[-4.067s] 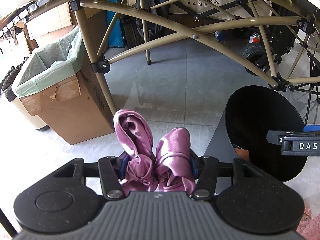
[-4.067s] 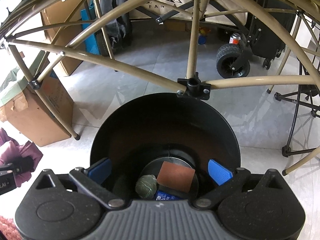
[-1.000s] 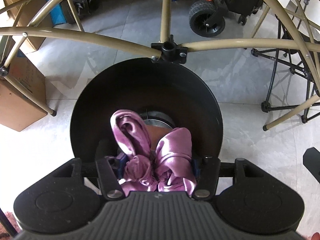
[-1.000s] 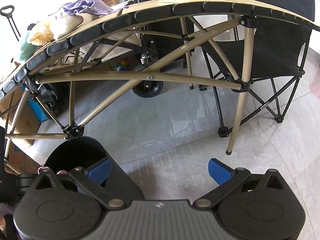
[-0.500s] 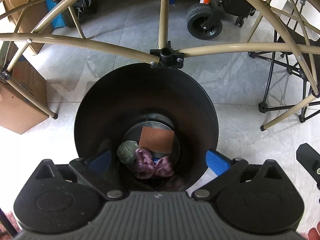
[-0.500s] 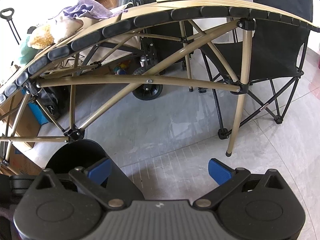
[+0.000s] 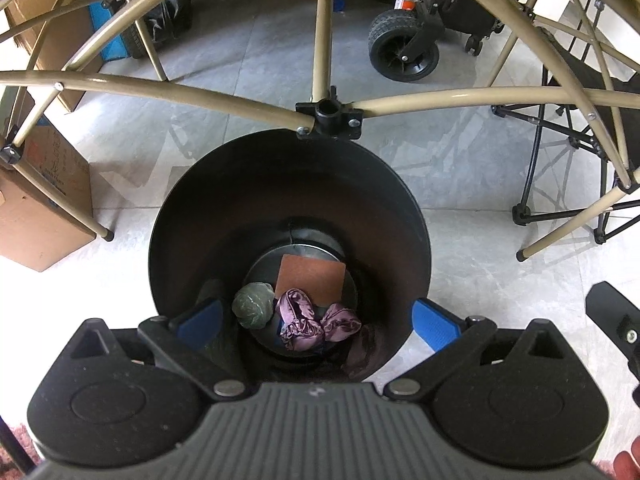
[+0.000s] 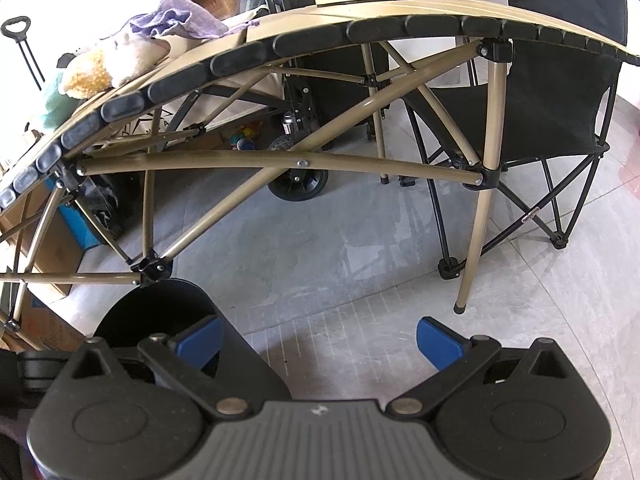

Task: Collect trash
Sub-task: 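Raise both tools back up toward the table items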

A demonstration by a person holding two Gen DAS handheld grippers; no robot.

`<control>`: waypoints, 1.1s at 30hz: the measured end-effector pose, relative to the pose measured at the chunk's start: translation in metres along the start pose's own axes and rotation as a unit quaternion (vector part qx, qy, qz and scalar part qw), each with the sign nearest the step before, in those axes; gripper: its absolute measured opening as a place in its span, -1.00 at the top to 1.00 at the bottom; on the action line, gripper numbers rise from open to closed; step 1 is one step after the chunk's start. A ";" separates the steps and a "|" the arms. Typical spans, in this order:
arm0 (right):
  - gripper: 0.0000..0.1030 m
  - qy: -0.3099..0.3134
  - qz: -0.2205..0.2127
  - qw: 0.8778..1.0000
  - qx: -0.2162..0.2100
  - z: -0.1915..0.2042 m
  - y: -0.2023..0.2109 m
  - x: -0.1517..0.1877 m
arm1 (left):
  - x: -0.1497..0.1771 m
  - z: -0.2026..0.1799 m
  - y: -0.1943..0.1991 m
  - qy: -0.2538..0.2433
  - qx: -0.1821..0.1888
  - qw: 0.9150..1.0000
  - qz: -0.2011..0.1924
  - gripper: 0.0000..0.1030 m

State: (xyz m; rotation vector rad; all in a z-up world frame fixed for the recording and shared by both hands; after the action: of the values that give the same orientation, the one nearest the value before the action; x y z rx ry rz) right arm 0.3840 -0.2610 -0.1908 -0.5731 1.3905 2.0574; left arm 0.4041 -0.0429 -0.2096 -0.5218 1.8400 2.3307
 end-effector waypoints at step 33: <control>-1.00 0.101 -0.217 0.967 -0.083 0.044 0.090 -0.044 | 0.001 0.059 0.150 0.052 0.049 0.958 -0.277 -1.00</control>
State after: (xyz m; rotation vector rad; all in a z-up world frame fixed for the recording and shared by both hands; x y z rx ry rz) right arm 0.3540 -0.2554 -0.0853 -1.0815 1.0816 1.8001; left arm 0.3459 -0.0239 -0.0603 -1.0110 1.5688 1.8583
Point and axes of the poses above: each gripper's, at about its wrist camera, not at the fingertips, and y roughly against the way its jaws point, z to its left, x to its underside, the point moved 5 cm from there along -y, roughly the way its jaws point, and after that the axes turned 13 degrees about -x, right-handed, at the moved point
